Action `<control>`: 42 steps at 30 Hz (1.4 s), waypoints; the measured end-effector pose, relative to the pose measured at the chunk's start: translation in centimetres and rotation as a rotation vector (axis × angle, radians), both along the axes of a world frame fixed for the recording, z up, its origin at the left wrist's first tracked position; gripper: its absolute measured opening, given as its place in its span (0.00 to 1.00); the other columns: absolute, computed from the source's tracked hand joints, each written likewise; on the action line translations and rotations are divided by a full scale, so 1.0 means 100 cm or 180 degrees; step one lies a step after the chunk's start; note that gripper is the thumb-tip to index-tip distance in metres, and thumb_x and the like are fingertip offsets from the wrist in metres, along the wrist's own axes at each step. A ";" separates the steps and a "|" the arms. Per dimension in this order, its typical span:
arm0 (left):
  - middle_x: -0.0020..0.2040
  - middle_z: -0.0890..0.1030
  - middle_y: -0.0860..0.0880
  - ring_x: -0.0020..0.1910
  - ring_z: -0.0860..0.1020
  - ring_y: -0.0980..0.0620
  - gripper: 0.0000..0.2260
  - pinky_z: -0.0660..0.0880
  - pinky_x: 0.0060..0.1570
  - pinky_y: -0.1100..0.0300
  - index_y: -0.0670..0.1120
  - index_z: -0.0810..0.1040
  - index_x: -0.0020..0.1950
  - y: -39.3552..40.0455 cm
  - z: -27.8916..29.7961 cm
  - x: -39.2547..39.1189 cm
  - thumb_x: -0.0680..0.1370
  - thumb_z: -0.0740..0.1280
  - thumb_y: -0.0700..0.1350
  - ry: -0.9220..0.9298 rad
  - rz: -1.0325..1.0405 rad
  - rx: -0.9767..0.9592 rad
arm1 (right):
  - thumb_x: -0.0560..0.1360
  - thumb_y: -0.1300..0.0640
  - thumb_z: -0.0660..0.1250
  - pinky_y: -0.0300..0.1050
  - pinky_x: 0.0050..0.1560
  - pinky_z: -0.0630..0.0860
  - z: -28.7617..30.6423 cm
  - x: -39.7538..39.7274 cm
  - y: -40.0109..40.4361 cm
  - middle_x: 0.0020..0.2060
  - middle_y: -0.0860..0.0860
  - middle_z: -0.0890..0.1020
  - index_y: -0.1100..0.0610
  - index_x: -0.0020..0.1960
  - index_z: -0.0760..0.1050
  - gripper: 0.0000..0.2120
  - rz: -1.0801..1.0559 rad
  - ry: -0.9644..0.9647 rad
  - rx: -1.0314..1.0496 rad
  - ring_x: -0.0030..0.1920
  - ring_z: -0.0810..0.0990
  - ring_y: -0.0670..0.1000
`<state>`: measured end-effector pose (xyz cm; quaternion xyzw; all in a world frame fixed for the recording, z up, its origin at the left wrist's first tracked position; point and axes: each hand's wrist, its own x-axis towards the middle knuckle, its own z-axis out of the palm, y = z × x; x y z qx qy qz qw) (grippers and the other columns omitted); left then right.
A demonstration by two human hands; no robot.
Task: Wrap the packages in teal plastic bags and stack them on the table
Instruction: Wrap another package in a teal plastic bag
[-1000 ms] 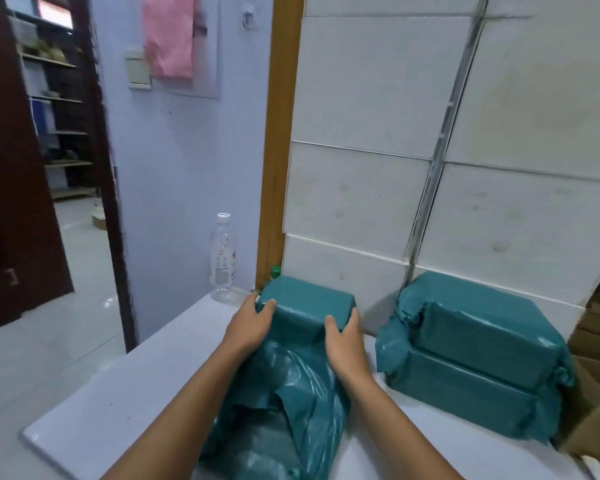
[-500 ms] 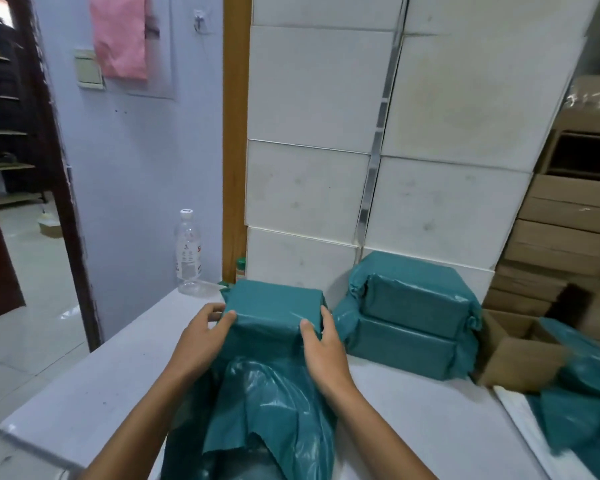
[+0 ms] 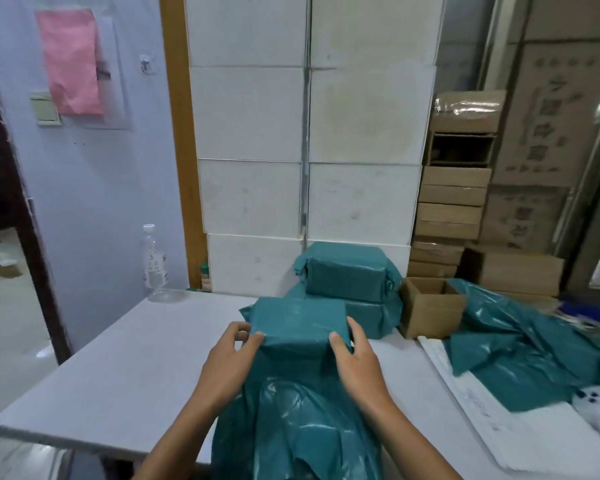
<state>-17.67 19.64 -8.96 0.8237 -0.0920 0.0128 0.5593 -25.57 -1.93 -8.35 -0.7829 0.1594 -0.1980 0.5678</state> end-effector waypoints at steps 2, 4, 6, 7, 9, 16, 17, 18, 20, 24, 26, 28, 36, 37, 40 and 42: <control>0.60 0.81 0.57 0.54 0.83 0.52 0.15 0.80 0.58 0.45 0.61 0.76 0.60 -0.028 -0.006 -0.002 0.77 0.65 0.65 0.0102 -0.0188 0.0013 | 0.85 0.49 0.63 0.49 0.72 0.70 -0.004 -0.006 -0.027 0.77 0.49 0.71 0.50 0.83 0.61 0.28 -0.0136 0.0134 0.0056 0.74 0.72 0.53; 0.60 0.81 0.57 0.53 0.84 0.53 0.16 0.80 0.58 0.45 0.60 0.76 0.59 -0.054 -0.015 -0.003 0.76 0.65 0.65 0.0199 -0.0352 -0.0003 | 0.85 0.50 0.63 0.47 0.70 0.69 -0.009 -0.009 -0.051 0.77 0.50 0.71 0.52 0.82 0.62 0.27 -0.0217 0.0225 0.0095 0.75 0.71 0.54; 0.62 0.80 0.57 0.56 0.82 0.52 0.17 0.79 0.61 0.46 0.58 0.76 0.63 -0.078 -0.023 0.004 0.78 0.65 0.63 0.0213 -0.0406 0.0015 | 0.85 0.51 0.63 0.45 0.68 0.67 -0.016 -0.005 -0.071 0.78 0.51 0.70 0.53 0.82 0.62 0.27 -0.0299 0.0234 0.0074 0.76 0.69 0.54; 0.63 0.79 0.56 0.58 0.82 0.51 0.18 0.78 0.62 0.46 0.57 0.75 0.66 -0.089 -0.025 0.009 0.79 0.65 0.63 0.0197 -0.0400 0.0070 | 0.85 0.51 0.62 0.45 0.69 0.67 -0.020 0.000 -0.081 0.79 0.51 0.69 0.53 0.82 0.62 0.27 -0.0359 0.0234 0.0087 0.76 0.69 0.53; 0.64 0.78 0.57 0.61 0.80 0.49 0.20 0.76 0.65 0.46 0.55 0.74 0.70 -0.103 -0.024 0.018 0.81 0.64 0.62 0.0197 -0.0350 0.0153 | 0.85 0.49 0.63 0.46 0.67 0.70 -0.025 0.009 -0.091 0.79 0.50 0.69 0.51 0.82 0.62 0.27 -0.0376 0.0217 0.0177 0.76 0.69 0.53; 0.67 0.79 0.56 0.59 0.82 0.54 0.21 0.79 0.63 0.48 0.57 0.74 0.71 -0.101 -0.033 0.044 0.80 0.66 0.62 0.0169 -0.0663 0.0144 | 0.83 0.43 0.63 0.44 0.66 0.69 -0.028 0.016 -0.110 0.72 0.41 0.71 0.44 0.78 0.63 0.25 -0.0105 0.0282 -0.0316 0.68 0.71 0.44; 0.68 0.78 0.56 0.62 0.80 0.55 0.23 0.78 0.64 0.50 0.57 0.72 0.73 -0.095 -0.034 0.047 0.80 0.67 0.62 0.0015 -0.0684 0.0242 | 0.82 0.38 0.62 0.48 0.71 0.68 -0.030 0.015 -0.113 0.76 0.42 0.69 0.44 0.80 0.61 0.29 -0.0190 0.0396 -0.0869 0.74 0.68 0.46; 0.69 0.76 0.58 0.65 0.76 0.56 0.25 0.75 0.67 0.52 0.56 0.71 0.75 -0.090 -0.033 0.049 0.79 0.69 0.61 -0.0319 -0.0624 0.0420 | 0.80 0.33 0.61 0.51 0.77 0.64 -0.030 0.013 -0.113 0.79 0.43 0.66 0.45 0.82 0.58 0.35 -0.0288 0.0477 -0.1470 0.79 0.63 0.48; 0.70 0.73 0.59 0.69 0.70 0.58 0.29 0.67 0.69 0.59 0.52 0.69 0.77 -0.086 -0.029 0.051 0.78 0.72 0.56 -0.1366 -0.0657 0.0775 | 0.76 0.29 0.60 0.55 0.81 0.59 -0.029 0.013 -0.107 0.81 0.45 0.62 0.48 0.84 0.57 0.42 -0.0326 0.0253 -0.2445 0.82 0.55 0.49; 0.75 0.72 0.50 0.76 0.68 0.47 0.35 0.68 0.73 0.48 0.49 0.69 0.79 -0.101 -0.041 0.058 0.74 0.73 0.53 -0.2503 -0.1265 0.1724 | 0.69 0.31 0.70 0.60 0.79 0.62 -0.045 0.024 -0.095 0.79 0.49 0.69 0.50 0.82 0.63 0.47 -0.0063 0.0078 -0.3574 0.81 0.62 0.55; 0.79 0.67 0.49 0.79 0.64 0.45 0.38 0.68 0.74 0.44 0.52 0.64 0.81 -0.106 -0.056 0.064 0.73 0.73 0.52 -0.2496 -0.1339 0.2087 | 0.68 0.35 0.74 0.58 0.78 0.63 -0.054 0.029 -0.096 0.79 0.51 0.69 0.51 0.82 0.64 0.47 -0.0034 0.0216 -0.3643 0.80 0.63 0.56; 0.80 0.66 0.49 0.80 0.62 0.44 0.39 0.67 0.75 0.45 0.52 0.63 0.82 -0.104 -0.062 0.069 0.73 0.75 0.50 -0.2499 -0.1434 0.2142 | 0.67 0.41 0.79 0.54 0.76 0.64 -0.061 0.030 -0.100 0.78 0.53 0.71 0.53 0.80 0.67 0.46 -0.0008 0.0151 -0.3683 0.78 0.66 0.57; 0.81 0.64 0.51 0.82 0.59 0.47 0.44 0.66 0.76 0.48 0.53 0.61 0.83 -0.096 -0.061 0.074 0.71 0.78 0.47 -0.2580 -0.1590 0.2168 | 0.72 0.43 0.78 0.52 0.79 0.64 -0.069 0.009 -0.144 0.82 0.47 0.62 0.52 0.84 0.59 0.47 0.0150 0.0064 -0.3568 0.82 0.59 0.51; 0.81 0.64 0.50 0.81 0.59 0.47 0.44 0.67 0.76 0.49 0.53 0.61 0.83 -0.096 -0.061 0.074 0.71 0.78 0.47 -0.2565 -0.1596 0.2184 | 0.73 0.42 0.77 0.50 0.80 0.61 -0.071 0.006 -0.148 0.83 0.46 0.60 0.51 0.84 0.57 0.47 0.0146 0.0057 -0.3568 0.83 0.57 0.49; 0.81 0.64 0.50 0.81 0.59 0.47 0.44 0.67 0.75 0.48 0.53 0.61 0.83 -0.096 -0.062 0.075 0.71 0.78 0.47 -0.2608 -0.1583 0.2219 | 0.74 0.41 0.76 0.47 0.80 0.60 -0.072 -0.001 -0.153 0.83 0.44 0.58 0.50 0.84 0.56 0.47 0.0175 0.0013 -0.3537 0.83 0.56 0.46; 0.81 0.64 0.50 0.81 0.59 0.46 0.44 0.68 0.75 0.47 0.53 0.60 0.84 -0.095 -0.062 0.076 0.72 0.78 0.47 -0.2603 -0.1594 0.2247 | 0.74 0.40 0.74 0.48 0.80 0.61 -0.073 -0.003 -0.153 0.84 0.44 0.56 0.50 0.85 0.55 0.46 0.0219 -0.0037 -0.3530 0.82 0.55 0.44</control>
